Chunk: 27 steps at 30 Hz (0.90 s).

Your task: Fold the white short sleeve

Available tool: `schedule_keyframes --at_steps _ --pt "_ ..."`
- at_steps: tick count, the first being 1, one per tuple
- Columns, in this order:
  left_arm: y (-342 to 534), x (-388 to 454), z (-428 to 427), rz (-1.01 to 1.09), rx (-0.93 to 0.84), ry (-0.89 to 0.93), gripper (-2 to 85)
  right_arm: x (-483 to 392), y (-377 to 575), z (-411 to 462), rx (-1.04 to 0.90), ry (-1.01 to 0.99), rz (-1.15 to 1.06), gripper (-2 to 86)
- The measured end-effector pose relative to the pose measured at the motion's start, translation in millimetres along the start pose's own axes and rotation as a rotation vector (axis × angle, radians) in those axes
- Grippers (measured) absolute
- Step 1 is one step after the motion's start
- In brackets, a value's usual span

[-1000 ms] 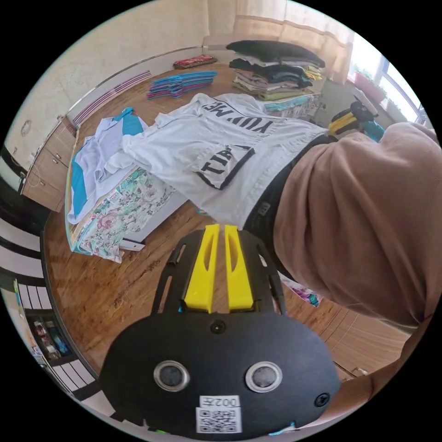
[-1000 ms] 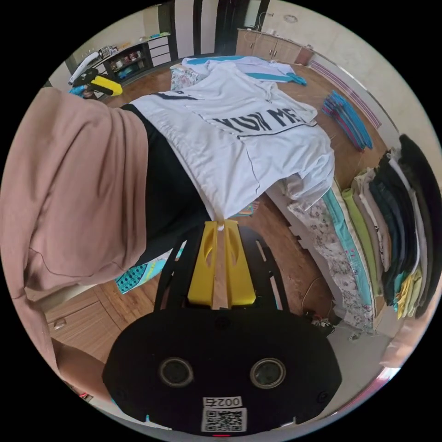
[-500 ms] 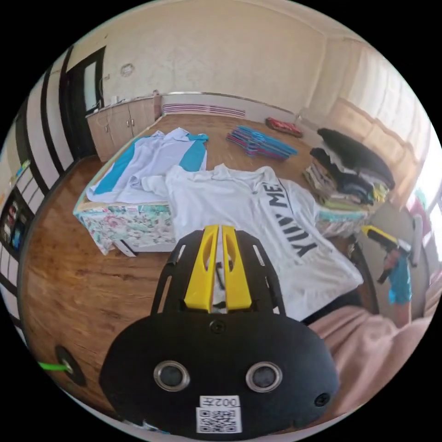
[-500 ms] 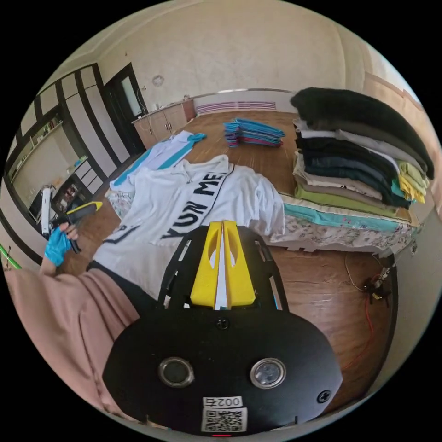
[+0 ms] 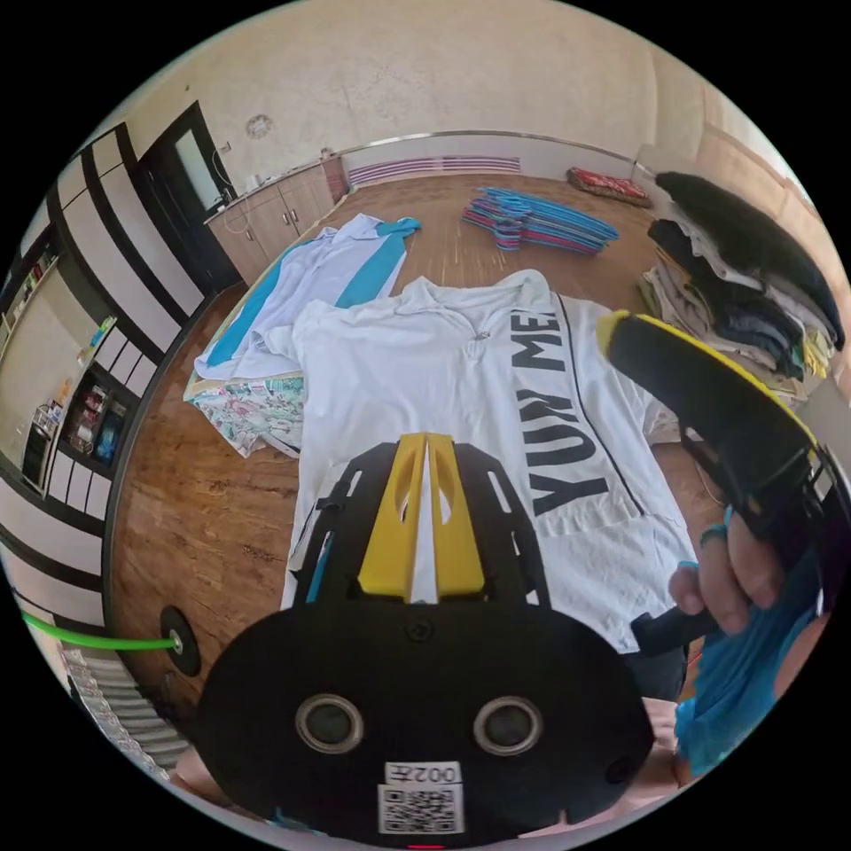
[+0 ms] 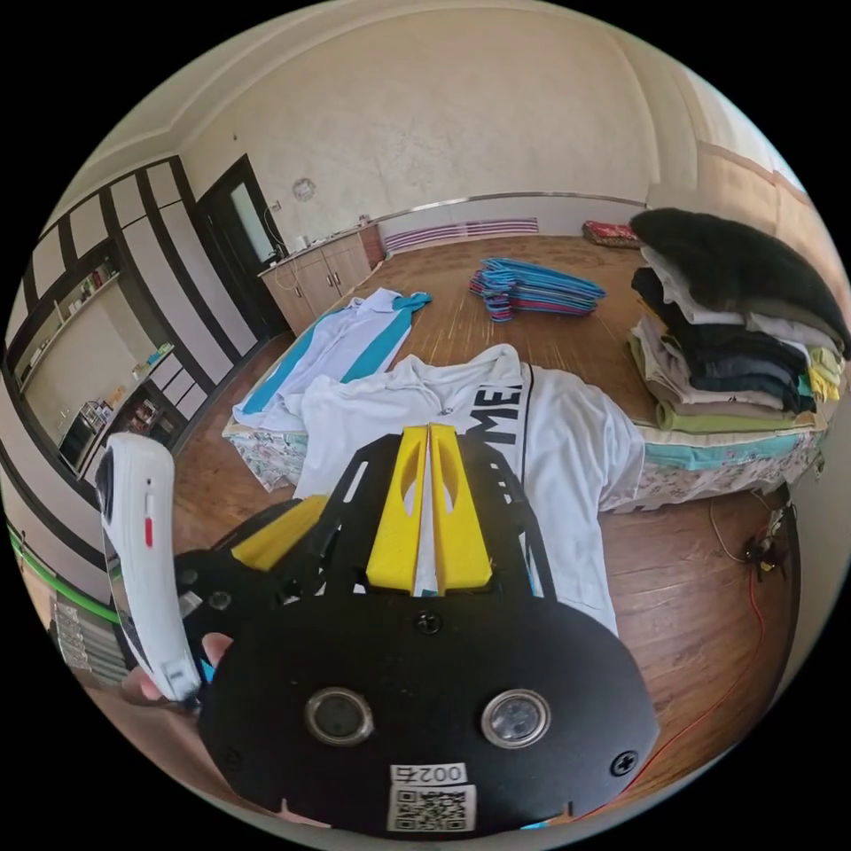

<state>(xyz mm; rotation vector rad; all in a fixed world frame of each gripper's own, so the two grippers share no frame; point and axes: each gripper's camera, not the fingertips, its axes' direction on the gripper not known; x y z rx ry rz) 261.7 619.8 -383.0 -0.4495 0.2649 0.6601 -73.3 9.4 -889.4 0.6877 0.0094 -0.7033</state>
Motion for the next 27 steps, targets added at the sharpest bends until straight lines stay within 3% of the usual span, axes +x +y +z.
schedule_keyframes --at_steps 3,15,27 --pt "5.2 15.7 -1.5 -0.006 -0.003 -0.016 -1.0 -13.4 0.1 1.7 0.002 -0.001 -0.019 -0.8" --pt "17.4 40.6 1.4 0.035 0.049 0.194 -1.0 -56.8 9.9 16.3 -0.030 0.033 -0.162 -0.8" --pt "30.7 59.5 0.9 0.111 0.164 0.085 -1.0 -84.5 32.4 44.1 -0.121 0.014 -0.346 -0.9"
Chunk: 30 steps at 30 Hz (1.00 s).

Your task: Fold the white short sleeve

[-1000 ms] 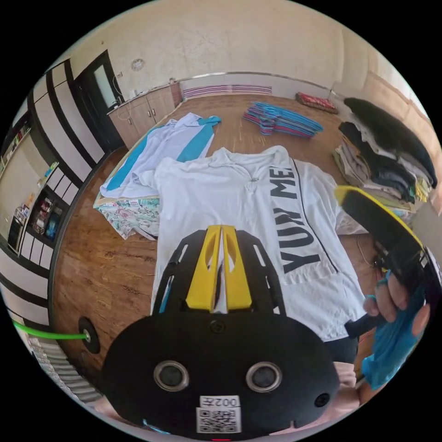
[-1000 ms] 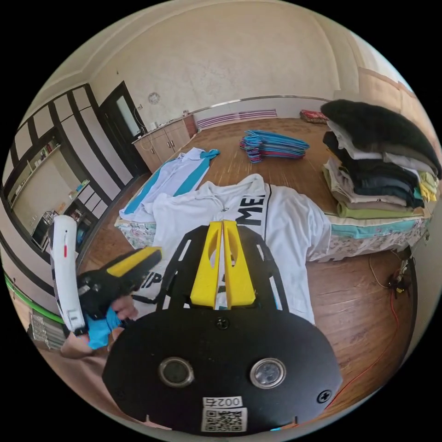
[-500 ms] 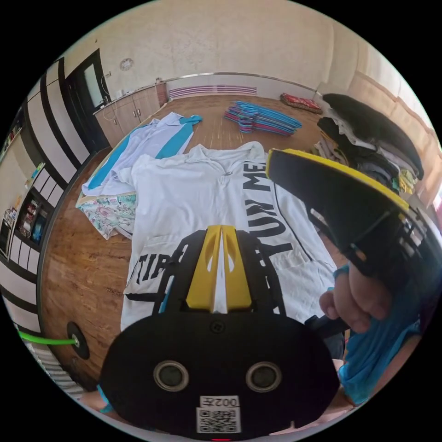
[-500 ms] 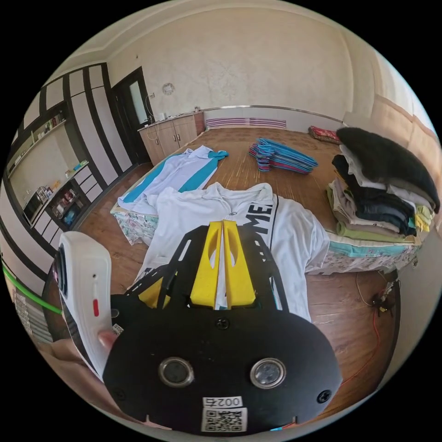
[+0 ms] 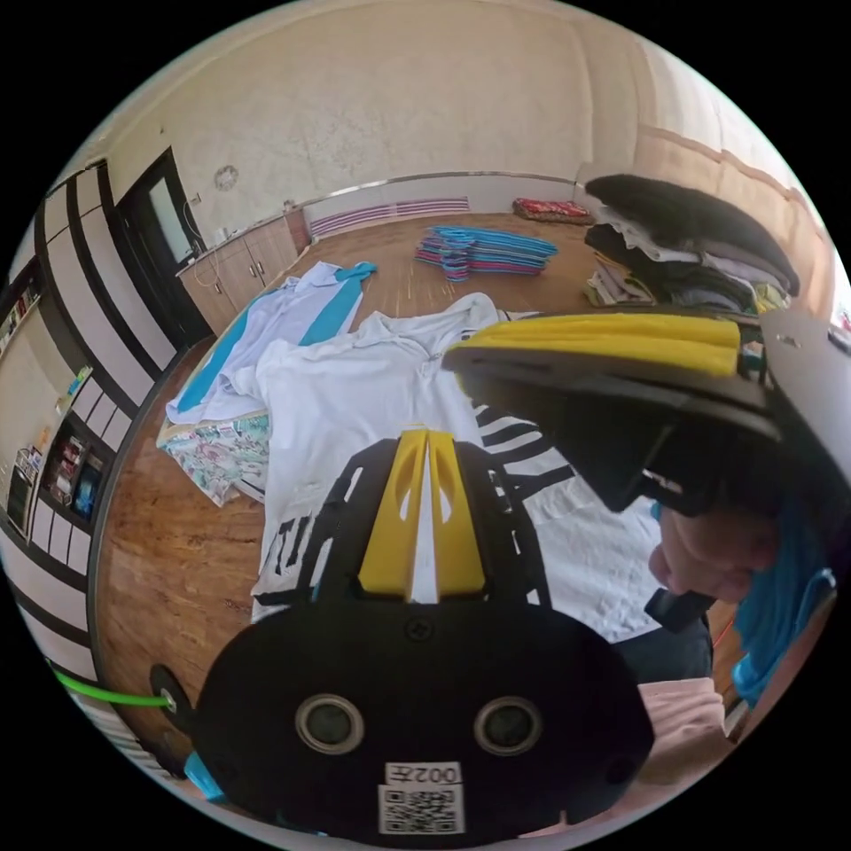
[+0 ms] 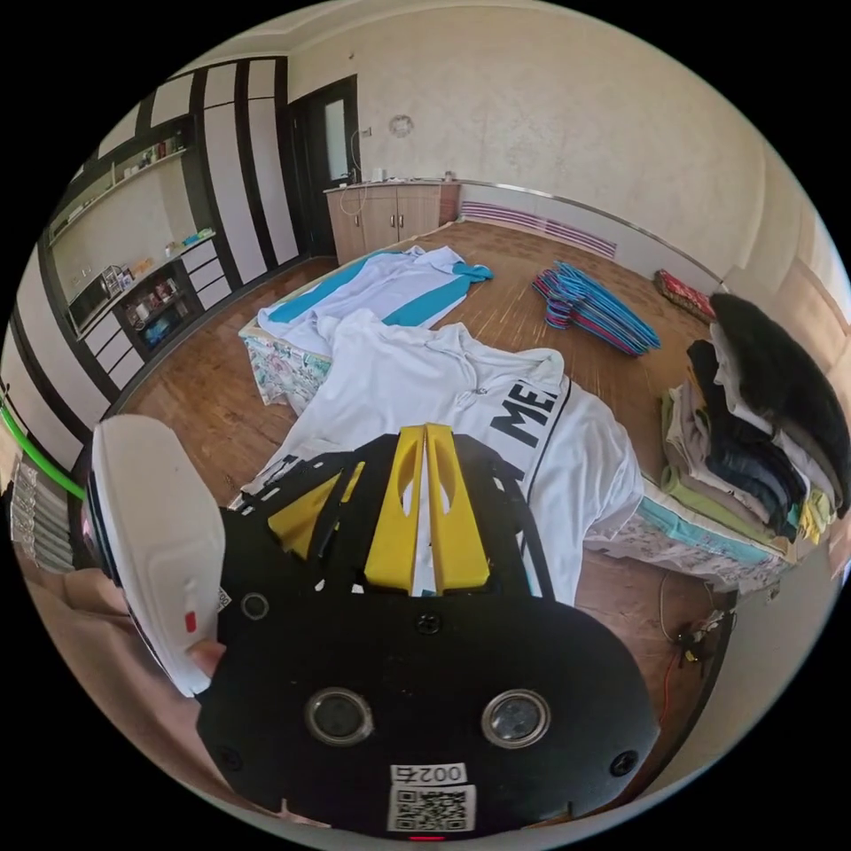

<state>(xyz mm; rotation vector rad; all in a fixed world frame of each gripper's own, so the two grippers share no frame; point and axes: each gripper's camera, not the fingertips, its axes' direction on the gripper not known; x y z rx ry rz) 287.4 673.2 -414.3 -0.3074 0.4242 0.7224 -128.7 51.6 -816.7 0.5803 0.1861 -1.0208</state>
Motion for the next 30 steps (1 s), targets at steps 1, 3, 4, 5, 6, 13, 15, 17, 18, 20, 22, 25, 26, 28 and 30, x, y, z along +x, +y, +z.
schedule_keyframes --at_steps 1,3,4,5,6,13,15,17,18,20,22,25,26,28,30 --pt "0.0 1.3 1.2 -0.003 -0.014 0.024 -1.0 -0.7 0.5 1.4 -0.002 0.004 0.000 -0.9" --pt "-0.1 2.0 4.4 0.000 -0.039 0.052 -1.0 -2.7 1.6 2.8 0.011 0.029 0.008 -0.9" --pt "-0.1 1.8 5.9 0.005 -0.050 0.054 -1.0 -3.6 2.9 3.7 0.023 0.039 0.014 -0.9" --pt "-0.4 2.0 8.6 0.018 -0.076 0.064 -1.0 -3.5 3.6 4.6 0.026 0.041 0.020 -0.9" --pt "-0.6 2.1 10.4 0.022 -0.096 0.078 -1.0 -2.2 5.1 7.1 0.029 0.038 0.045 -0.9" --pt "-7.9 -13.3 19.6 -0.036 -0.172 0.075 -1.0 15.7 25.8 26.7 0.001 0.153 0.059 -0.9" --pt "-10.5 -20.8 21.7 -0.056 -0.187 0.032 -1.0 29.3 34.2 30.2 -0.022 0.182 0.055 -0.9" --pt "-12.5 -32.3 24.0 -0.089 -0.217 0.000 -1.0 46.8 43.3 33.2 -0.052 0.175 0.067 -0.9" --pt "-12.6 -35.4 24.2 -0.098 -0.224 -0.001 -1.0 59.7 50.3 34.6 -0.068 0.153 0.078 -0.9" --pt "-11.4 -48.2 22.4 -0.124 -0.226 0.006 -1.0 77.7 62.8 36.7 -0.093 0.105 0.076 -0.8" --pt "-9.5 -57.2 20.1 -0.143 -0.220 0.006 -1.0 100.2 82.8 40.5 -0.123 0.035 0.073 -0.6" --pt "-6.5 -70.0 18.1 -0.168 -0.238 -0.031 -1.0 117.1 110.5 39.1 -0.125 -0.025 0.028 0.8" --pt "-5.3 -73.8 17.5 -0.163 -0.243 -0.057 -1.0 119.6 115.6 38.5 -0.125 -0.029 0.021 1.5" --pt "-2.9 -79.8 16.5 -0.157 -0.238 -0.080 -1.0 127.9 132.9 39.1 -0.151 -0.040 -0.002 5.6" --pt "0.1 -86.9 16.0 -0.151 -0.228 -0.065 -1.0 132.2 144.1 39.3 -0.171 -0.072 -0.032 8.0"
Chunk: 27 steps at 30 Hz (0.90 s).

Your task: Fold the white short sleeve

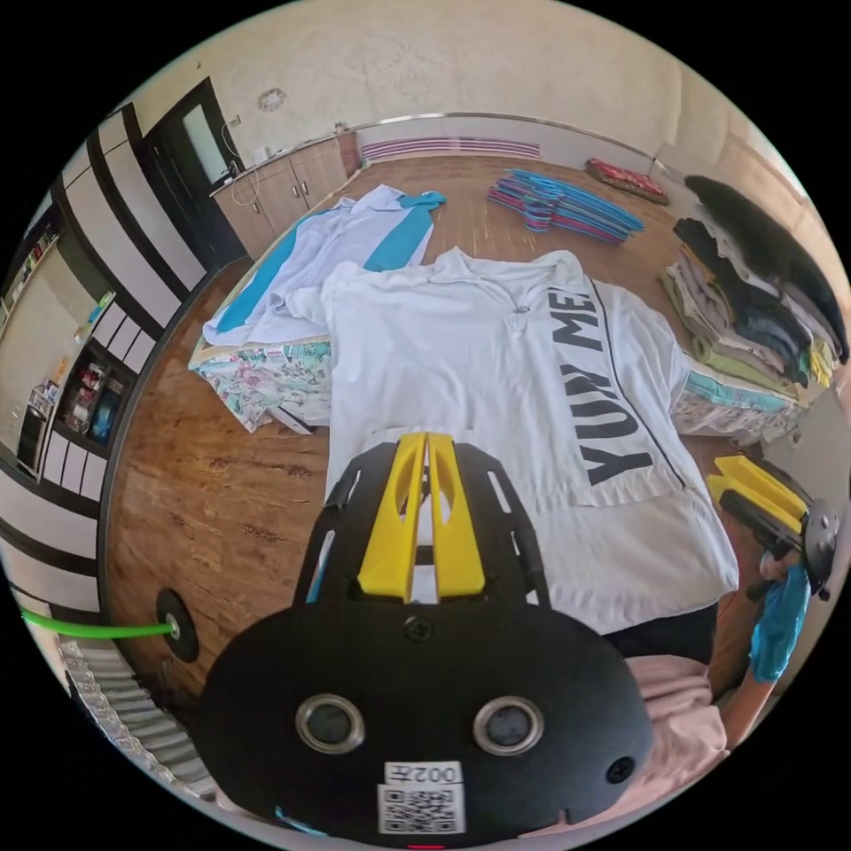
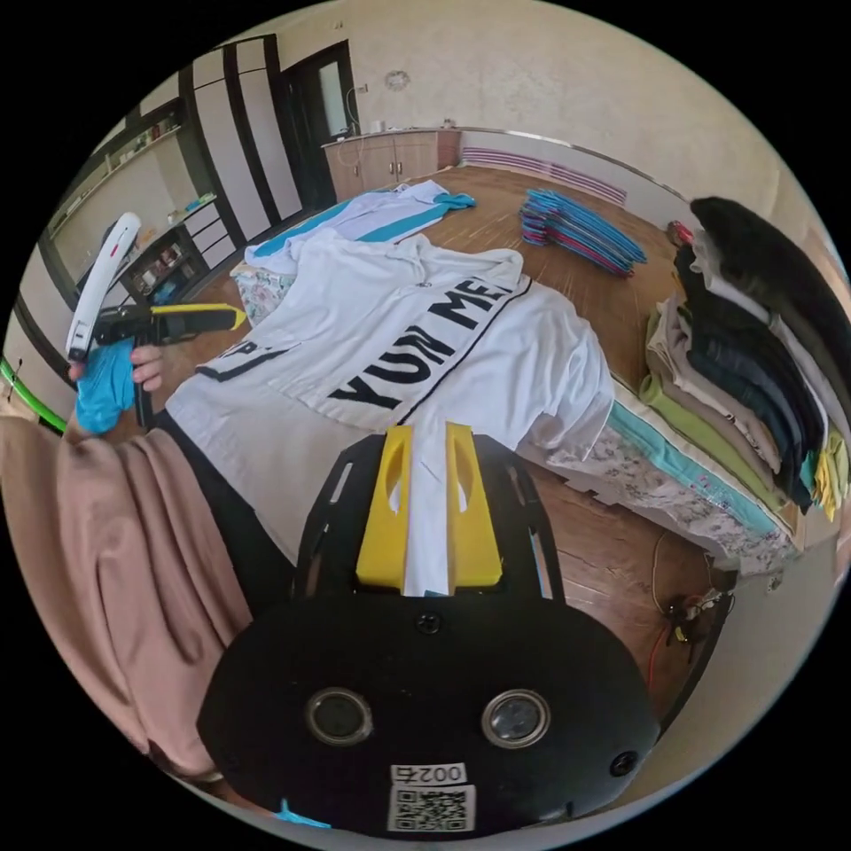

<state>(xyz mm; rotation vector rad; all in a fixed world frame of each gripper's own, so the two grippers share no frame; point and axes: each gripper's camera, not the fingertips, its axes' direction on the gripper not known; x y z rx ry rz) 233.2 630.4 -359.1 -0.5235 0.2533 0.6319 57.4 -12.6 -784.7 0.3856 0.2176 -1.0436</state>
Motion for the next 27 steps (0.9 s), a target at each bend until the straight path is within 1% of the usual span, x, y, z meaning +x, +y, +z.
schedule_keyframes --at_steps 4,6,11,15,18,20,22,25,27 --pt "5.0 -20.9 -2.4 0.001 0.066 0.071 -1.0 6.5 19.3 2.4 -0.035 -0.010 -0.045 9.1" --pt "5.6 -28.5 -4.4 0.005 0.096 0.055 -1.0 10.7 24.3 6.5 -0.054 0.003 -0.036 8.7" --pt "4.4 -48.8 -4.4 0.080 0.118 -0.035 -1.0 20.3 32.0 17.6 -0.055 0.001 0.008 6.1" --pt "6.0 -67.1 -5.2 0.125 0.132 -0.026 -1.0 19.7 37.5 19.1 -0.047 0.042 -0.004 1.6" --pt "5.6 -83.3 -3.9 0.149 0.113 0.025 -1.0 22.9 44.2 19.1 -0.072 0.125 -0.005 0.1" --pt "4.6 -94.5 -0.7 0.175 0.074 0.032 -1.0 25.8 49.8 17.5 -0.080 0.129 -0.021 0.3" --pt "5.6 -101.2 1.2 0.215 0.063 0.047 -1.0 29.9 57.3 9.6 -0.036 0.085 -0.027 2.0" --pt "10.3 -111.9 4.3 0.287 0.064 0.089 -1.0 36.1 61.9 1.8 0.015 0.008 -0.033 5.6" --pt "14.0 -118.0 6.2 0.329 0.071 0.111 -1.0 39.0 61.9 3.2 0.005 -0.006 -0.044 6.6"
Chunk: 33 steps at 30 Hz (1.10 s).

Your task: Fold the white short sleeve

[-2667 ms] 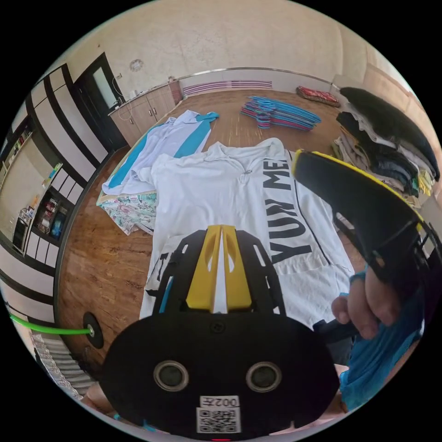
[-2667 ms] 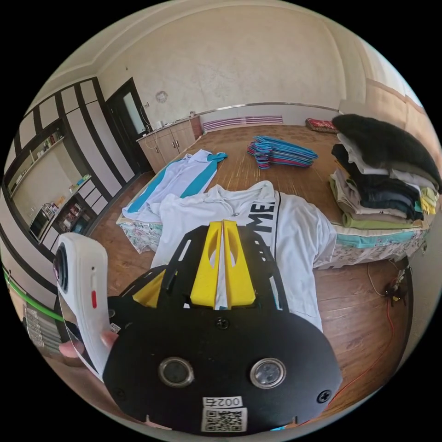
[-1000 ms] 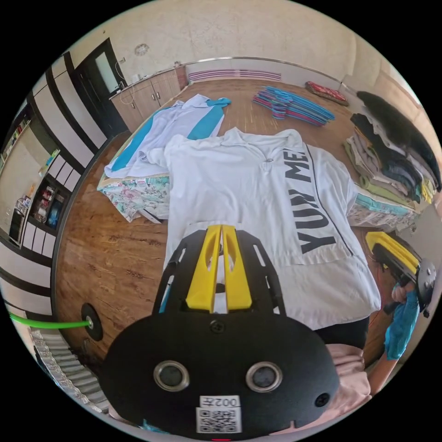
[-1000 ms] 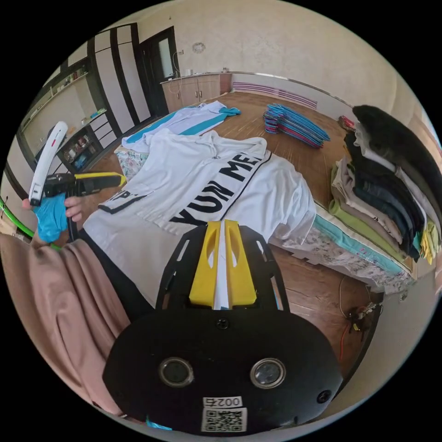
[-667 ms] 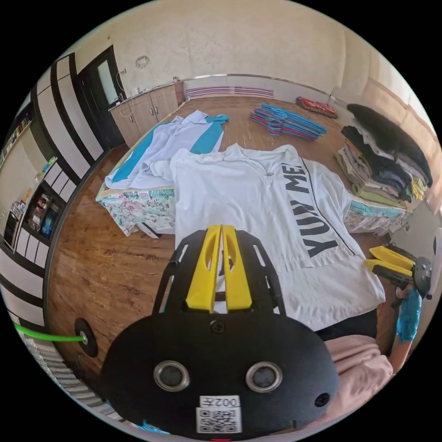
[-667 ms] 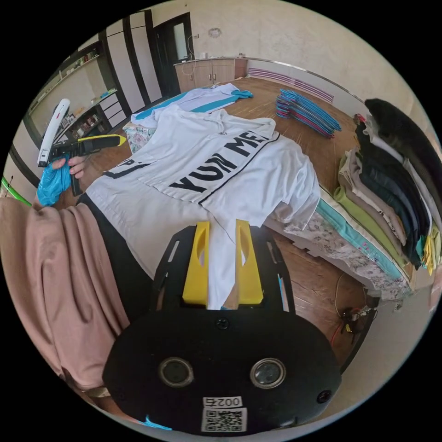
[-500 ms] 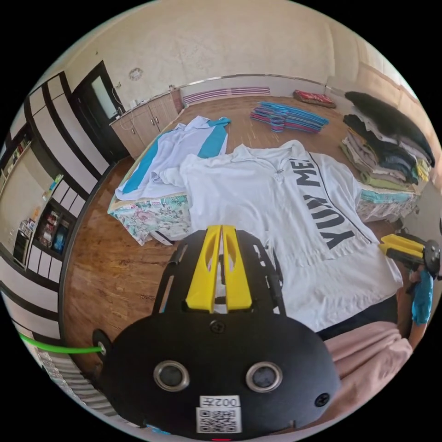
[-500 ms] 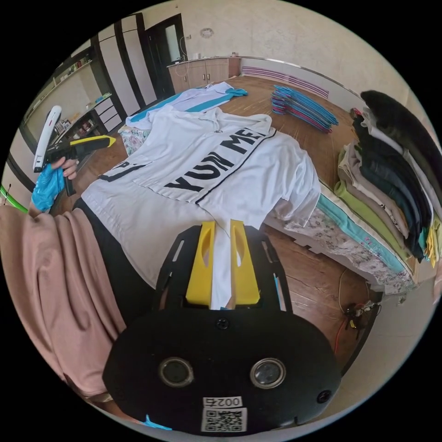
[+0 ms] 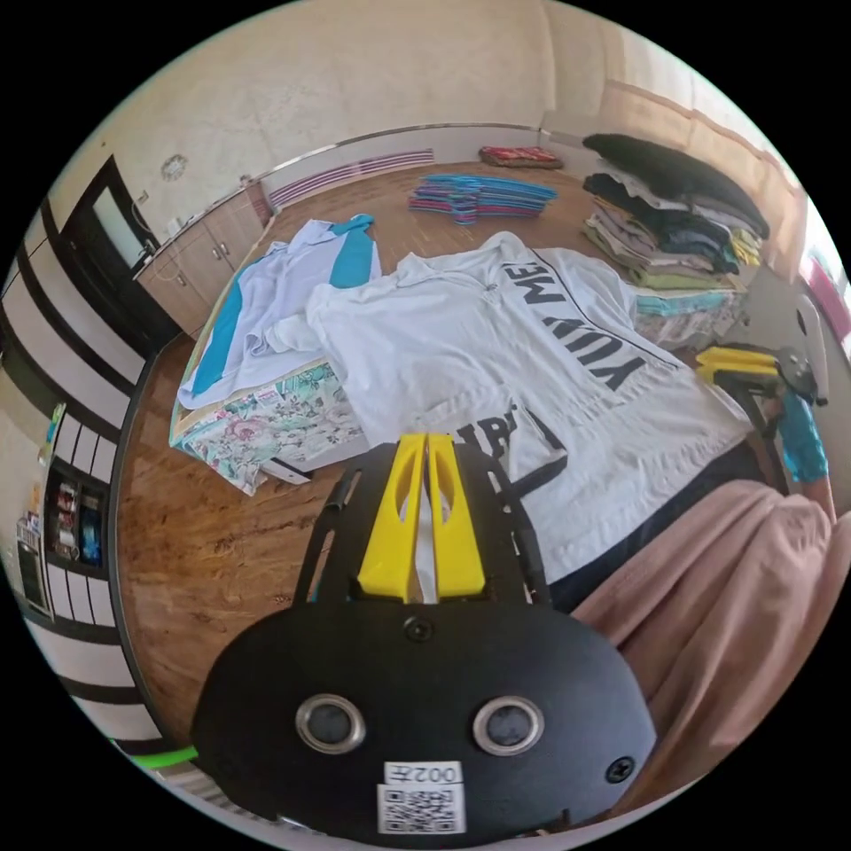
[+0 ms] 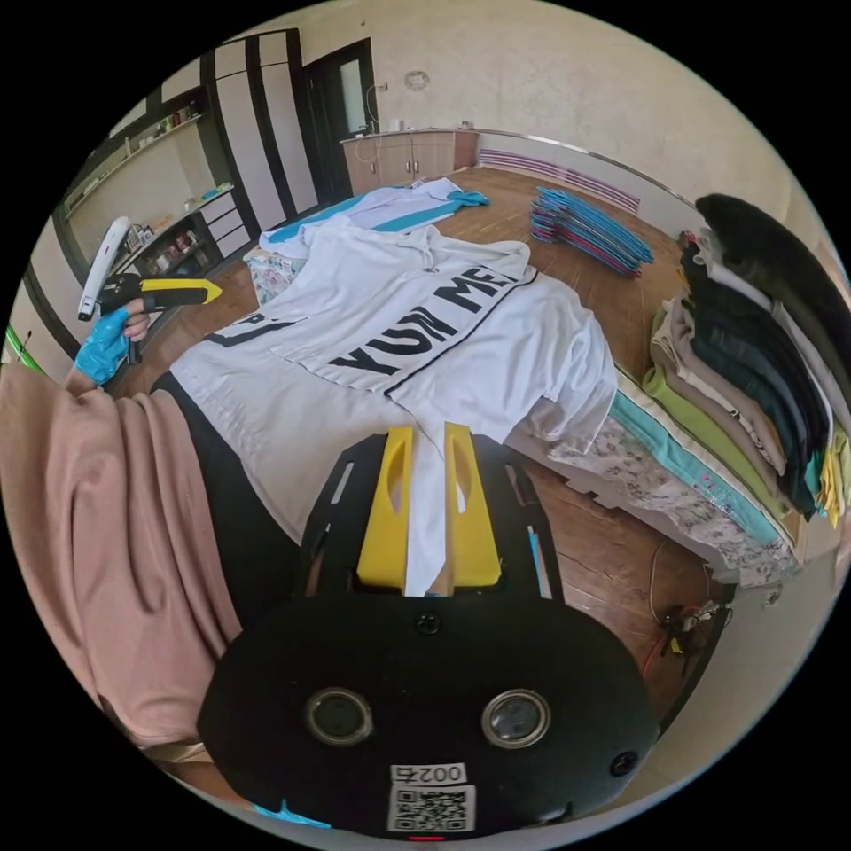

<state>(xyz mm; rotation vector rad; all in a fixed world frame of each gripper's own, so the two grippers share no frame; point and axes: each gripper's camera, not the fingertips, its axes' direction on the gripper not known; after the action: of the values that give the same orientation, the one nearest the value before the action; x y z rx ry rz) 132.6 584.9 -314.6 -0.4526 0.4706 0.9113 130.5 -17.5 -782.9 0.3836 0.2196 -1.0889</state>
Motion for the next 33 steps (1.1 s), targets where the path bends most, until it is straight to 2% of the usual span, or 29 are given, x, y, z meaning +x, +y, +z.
schedule_keyframes --at_steps 14,33 --pt "26.9 -40.5 17.3 0.237 -0.085 0.236 1.0 30.7 9.5 4.3 -0.045 0.027 0.040 5.9" --pt "28.3 -54.6 29.9 0.406 -0.147 0.220 1.6 46.7 17.4 -4.7 -0.084 0.032 -0.025 6.2"
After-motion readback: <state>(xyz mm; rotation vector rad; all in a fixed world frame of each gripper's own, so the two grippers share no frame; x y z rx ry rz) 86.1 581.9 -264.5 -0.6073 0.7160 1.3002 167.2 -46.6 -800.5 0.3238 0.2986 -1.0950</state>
